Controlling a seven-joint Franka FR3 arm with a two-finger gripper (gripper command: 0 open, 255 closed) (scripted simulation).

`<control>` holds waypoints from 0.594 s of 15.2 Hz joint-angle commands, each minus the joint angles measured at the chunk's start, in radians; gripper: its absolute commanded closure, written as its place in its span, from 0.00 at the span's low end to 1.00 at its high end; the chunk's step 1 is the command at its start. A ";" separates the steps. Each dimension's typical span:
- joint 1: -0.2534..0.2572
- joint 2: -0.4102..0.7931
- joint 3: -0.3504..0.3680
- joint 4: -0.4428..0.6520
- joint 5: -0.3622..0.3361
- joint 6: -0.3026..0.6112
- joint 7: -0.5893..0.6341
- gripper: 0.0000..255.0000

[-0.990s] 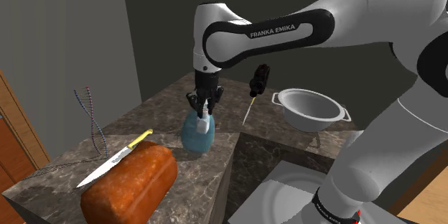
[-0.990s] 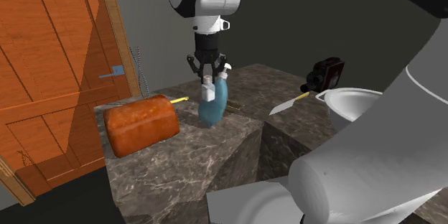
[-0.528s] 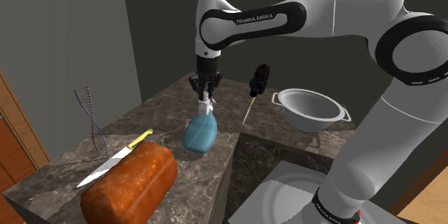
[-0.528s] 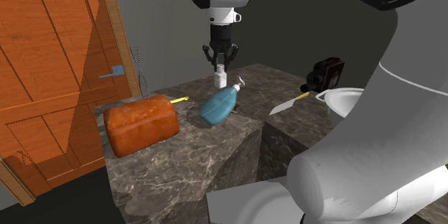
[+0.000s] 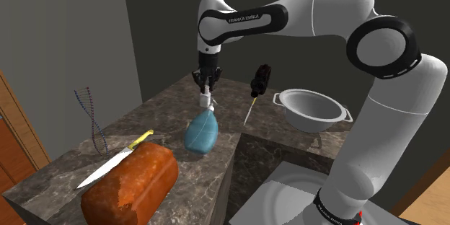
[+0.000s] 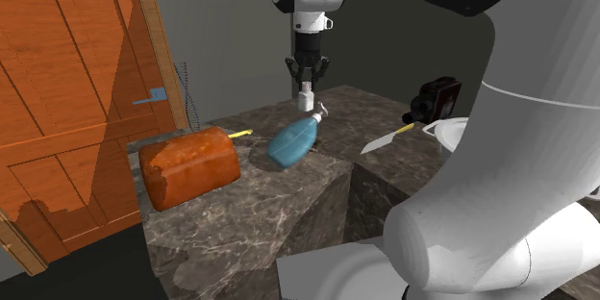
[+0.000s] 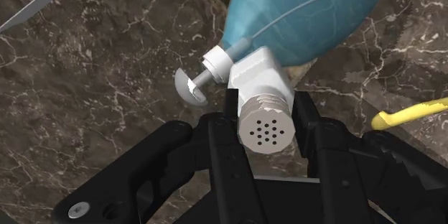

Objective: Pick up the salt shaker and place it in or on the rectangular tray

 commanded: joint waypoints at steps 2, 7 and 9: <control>-0.001 0.001 -0.001 -0.037 0.000 0.039 -0.002 1.00; -0.001 0.012 -0.001 -0.092 -0.004 0.104 0.000 1.00; 0.000 0.018 -0.001 -0.112 -0.005 0.130 0.001 1.00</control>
